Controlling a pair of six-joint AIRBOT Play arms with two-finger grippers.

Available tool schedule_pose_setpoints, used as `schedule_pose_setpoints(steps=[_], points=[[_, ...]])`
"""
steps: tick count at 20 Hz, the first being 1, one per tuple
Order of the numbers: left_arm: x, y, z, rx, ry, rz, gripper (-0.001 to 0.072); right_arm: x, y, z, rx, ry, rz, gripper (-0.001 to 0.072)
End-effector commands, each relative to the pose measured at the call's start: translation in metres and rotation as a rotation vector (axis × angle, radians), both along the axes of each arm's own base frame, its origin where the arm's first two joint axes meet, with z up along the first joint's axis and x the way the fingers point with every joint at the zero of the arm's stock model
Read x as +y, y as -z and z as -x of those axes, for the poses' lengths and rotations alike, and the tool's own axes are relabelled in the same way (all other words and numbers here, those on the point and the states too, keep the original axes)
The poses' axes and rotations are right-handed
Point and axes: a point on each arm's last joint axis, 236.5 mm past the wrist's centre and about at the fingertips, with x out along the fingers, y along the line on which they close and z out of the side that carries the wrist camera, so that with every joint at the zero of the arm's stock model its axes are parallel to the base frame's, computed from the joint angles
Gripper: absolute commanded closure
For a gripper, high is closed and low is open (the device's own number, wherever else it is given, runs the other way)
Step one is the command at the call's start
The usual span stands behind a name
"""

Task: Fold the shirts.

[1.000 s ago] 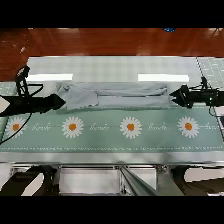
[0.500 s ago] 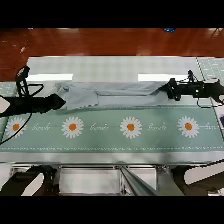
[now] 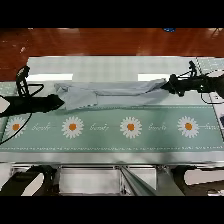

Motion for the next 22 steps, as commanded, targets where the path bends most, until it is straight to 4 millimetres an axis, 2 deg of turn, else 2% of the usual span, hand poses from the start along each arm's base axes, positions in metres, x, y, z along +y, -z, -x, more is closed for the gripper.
schedule_pose_setpoints(steps=[1, 4, 7, 10, 13, 16, 20, 22], points=[[-0.02, -0.011, -0.008, -0.054, 0.036, 0.06, 0.0688, -0.02, -0.032, 0.035, -0.049, -0.048, 0.175, 0.0686], [-0.061, -0.015, -0.026, -0.108, 0.057, 0.154, 0.0688, -0.022, -0.061, 0.066, -0.115, -0.053, 0.244, 0.0686], [-0.113, 0.006, -0.036, -0.088, 0.118, 0.182, 0.0688, -0.011, -0.092, 0.097, -0.178, -0.039, 0.253, 0.0686], [-0.181, 0.03, -0.041, -0.017, 0.256, 0.171, 0.0688, 0.001, -0.122, 0.125, -0.236, -0.046, 0.258, 0.0686], [-0.254, 0.05, -0.045, 0.067, 0.381, 0.182, 0.0689, 0.008, -0.153, 0.143, -0.308, -0.025, 0.266, 0.0686], [-0.328, 0.073, -0.037, 0.128, 0.527, 0.186, 0.0689, 0.02, -0.175, 0.158, -0.355, -0.022, 0.238, 0.0686], [-0.395, 0.097, -0.002, 0.279, 0.614, 0.243, 0.0689, 0.031, -0.188, 0.17, -0.388, -0.042, 0.215, 0.0685], [-0.419, 0.103, 0.014, 0.302, 0.635, 0.253, 0.0689, 0.032, -0.188, 0.172, -0.383, -0.048, 0.212, 0.0686]])
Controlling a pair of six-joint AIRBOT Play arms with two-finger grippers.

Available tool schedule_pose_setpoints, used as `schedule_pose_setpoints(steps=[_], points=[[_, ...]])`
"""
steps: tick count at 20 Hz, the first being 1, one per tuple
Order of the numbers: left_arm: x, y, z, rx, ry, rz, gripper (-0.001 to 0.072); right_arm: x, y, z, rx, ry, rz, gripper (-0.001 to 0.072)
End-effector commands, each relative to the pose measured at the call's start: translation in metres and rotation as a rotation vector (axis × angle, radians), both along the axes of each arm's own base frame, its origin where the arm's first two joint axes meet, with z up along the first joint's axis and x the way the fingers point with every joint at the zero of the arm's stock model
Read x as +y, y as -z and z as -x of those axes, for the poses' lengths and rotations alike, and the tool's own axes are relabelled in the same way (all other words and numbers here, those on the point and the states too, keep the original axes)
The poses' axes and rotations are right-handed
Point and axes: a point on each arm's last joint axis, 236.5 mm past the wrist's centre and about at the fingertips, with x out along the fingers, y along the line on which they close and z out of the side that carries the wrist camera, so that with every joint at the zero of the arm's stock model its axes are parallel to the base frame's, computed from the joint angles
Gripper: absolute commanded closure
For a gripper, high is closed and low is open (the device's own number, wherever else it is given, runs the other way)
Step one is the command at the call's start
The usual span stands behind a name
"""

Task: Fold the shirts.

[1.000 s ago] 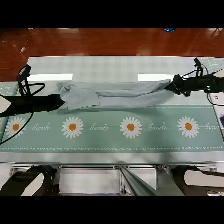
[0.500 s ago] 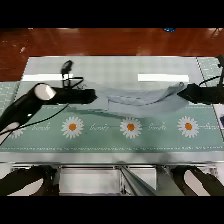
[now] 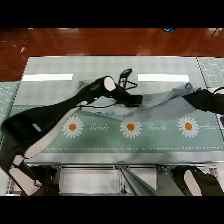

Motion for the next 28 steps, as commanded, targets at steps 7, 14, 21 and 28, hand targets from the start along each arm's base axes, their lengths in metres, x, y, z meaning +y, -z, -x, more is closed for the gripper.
schedule_pose_setpoints(steps=[7, 14, 21, 28], points=[[-0.023, -0.015, 0.008, 0.093, 0.069, 0.023, 0.0689, 0.015, -0.013, 0.007, -0.024, -0.029, -0.054, 0.0685], [0.174, -0.14, -0.098, -0.299, -0.156, -0.191, 0.0688, 0.061, -0.017, -0.01, -0.05, -0.15, -0.149, 0.0686], [0.358, -0.191, 0.0, -0.493, -0.49, -0.287, 0.0688, 0.198, 0.032, -0.071, 0.007, -0.333, -0.241, 0.0685], [0.37, -0.13, 0.097, -0.368, -0.65, -0.169, 0.0688, 0.318, 0.086, -0.127, 0.118, -0.46, -0.289, 0.0685]])
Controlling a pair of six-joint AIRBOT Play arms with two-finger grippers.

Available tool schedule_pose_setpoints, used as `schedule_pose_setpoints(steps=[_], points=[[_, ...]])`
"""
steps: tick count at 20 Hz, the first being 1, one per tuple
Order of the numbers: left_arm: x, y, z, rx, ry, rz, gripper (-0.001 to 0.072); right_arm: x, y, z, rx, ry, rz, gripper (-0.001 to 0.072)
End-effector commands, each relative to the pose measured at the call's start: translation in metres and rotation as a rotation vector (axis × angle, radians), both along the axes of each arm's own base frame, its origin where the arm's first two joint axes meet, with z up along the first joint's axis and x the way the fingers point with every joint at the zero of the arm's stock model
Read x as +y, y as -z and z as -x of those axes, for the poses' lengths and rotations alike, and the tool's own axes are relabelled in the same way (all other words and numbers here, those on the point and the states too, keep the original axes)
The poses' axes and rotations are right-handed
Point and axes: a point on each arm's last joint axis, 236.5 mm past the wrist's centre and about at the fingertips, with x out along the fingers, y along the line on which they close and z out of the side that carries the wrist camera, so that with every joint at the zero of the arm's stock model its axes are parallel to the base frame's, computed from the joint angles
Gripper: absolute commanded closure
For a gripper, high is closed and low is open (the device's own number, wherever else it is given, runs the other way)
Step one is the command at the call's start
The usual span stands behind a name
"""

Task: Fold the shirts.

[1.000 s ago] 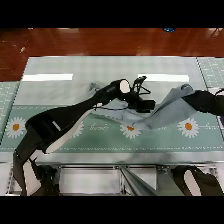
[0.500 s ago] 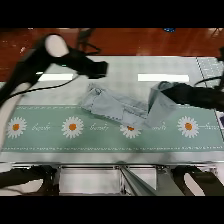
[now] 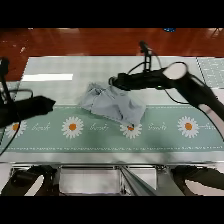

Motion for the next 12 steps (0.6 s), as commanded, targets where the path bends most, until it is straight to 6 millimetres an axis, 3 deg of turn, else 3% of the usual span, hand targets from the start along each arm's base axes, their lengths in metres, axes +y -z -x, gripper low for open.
schedule_pose_setpoints(steps=[1, 5, 6, 8, 10, 12], points=[[-0.004, 0.037, 0.036, 0.049, -0.04, 0.098, 0.0688, 0.059, 0.032, -0.018, 0.064, -0.047, -0.042, 0.0685], [-0.009, 0.054, 0.04, 0.082, -0.045, 0.129, 0.0688, 0.092, 0.057, -0.024, 0.096, -0.07, -0.052, 0.0681], [-0.009, 0.053, 0.037, 0.072, -0.049, 0.132, 0.0688, 0.098, 0.062, -0.026, 0.105, -0.071, -0.059, 0.0607], [-0.008, 0.049, 0.033, 0.049, -0.057, 0.139, 0.0688, 0.102, 0.067, -0.028, 0.116, -0.075, -0.071, 0.0289], [-0.008, 0.046, 0.028, 0.027, -0.065, 0.144, 0.0688, 0.094, 0.063, -0.034, 0.11, -0.068, -0.073, 0.0297], [-0.007, 0.04, 0.022, -0.007, -0.076, 0.152, 0.0688, 0.068, 0.042, -0.047, 0.11, -0.051, -0.092, 0.0298]])
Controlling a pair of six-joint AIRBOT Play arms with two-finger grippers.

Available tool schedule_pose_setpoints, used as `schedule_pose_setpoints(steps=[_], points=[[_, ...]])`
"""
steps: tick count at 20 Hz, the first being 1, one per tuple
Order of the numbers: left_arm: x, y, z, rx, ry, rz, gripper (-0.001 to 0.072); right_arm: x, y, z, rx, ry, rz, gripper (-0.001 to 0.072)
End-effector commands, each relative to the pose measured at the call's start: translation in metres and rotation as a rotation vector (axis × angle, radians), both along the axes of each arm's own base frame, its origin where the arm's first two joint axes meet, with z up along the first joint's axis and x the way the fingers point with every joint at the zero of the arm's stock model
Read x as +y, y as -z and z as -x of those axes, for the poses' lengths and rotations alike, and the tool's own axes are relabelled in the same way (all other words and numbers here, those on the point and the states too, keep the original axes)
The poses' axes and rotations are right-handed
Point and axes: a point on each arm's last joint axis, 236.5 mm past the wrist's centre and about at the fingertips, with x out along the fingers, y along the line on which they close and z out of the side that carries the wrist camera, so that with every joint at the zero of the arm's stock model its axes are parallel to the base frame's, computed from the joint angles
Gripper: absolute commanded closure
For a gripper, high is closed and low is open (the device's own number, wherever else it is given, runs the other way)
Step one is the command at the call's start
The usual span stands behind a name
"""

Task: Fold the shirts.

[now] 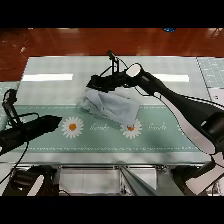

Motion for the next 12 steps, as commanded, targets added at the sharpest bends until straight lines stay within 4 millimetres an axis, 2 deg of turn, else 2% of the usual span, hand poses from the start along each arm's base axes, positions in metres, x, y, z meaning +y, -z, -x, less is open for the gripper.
schedule_pose_setpoints(steps=[1, 3, 4, 6, 7, 9, 10, 11, 12], points=[[0.0, -0.008, -0.01, -0.052, -0.025, 0.022, 0.0688, -0.035, -0.029, -0.013, 0.007, 0.004, -0.03, 0.0298], [-0.002, -0.012, -0.012, -0.064, -0.03, 0.043, 0.0687, -0.088, -0.068, -0.008, 0.008, -0.034, -0.032, 0.0299], [-0.002, -0.013, -0.013, -0.068, -0.031, 0.044, 0.0688, -0.121, -0.085, 0.0, 0.0, -0.05, 0.011, 0.0299], [-0.002, -0.013, -0.013, -0.067, -0.031, 0.042, 0.0688, -0.198, -0.102, 0.016, -0.057, -0.02, 0.232, 0.0299], [-0.002, -0.013, -0.013, -0.066, -0.031, 0.043, 0.0688, -0.246, -0.104, 0.022, -0.092, 0.052, 0.399, 0.0299], [-0.005, -0.013, -0.011, -0.061, -0.028, 0.06, 0.0688, -0.359, -0.091, 0.041, -0.096, 0.312, 0.789, 0.0299], [-0.007, -0.014, -0.011, -0.059, -0.027, 0.071, 0.0688, -0.398, -0.082, 0.056, -0.087, 0.437, 0.896, 0.0299], [-0.008, -0.015, -0.011, -0.057, -0.025, 0.079, 0.0688, -0.415, -0.064, 0.072, -0.077, 0.516, 0.904, 0.0298], [-0.009, -0.015, -0.01, -0.053, -0.024, 0.081, 0.0688, -0.416, -0.043, 0.087, -0.05, 0.557, 0.856, 0.0298]])
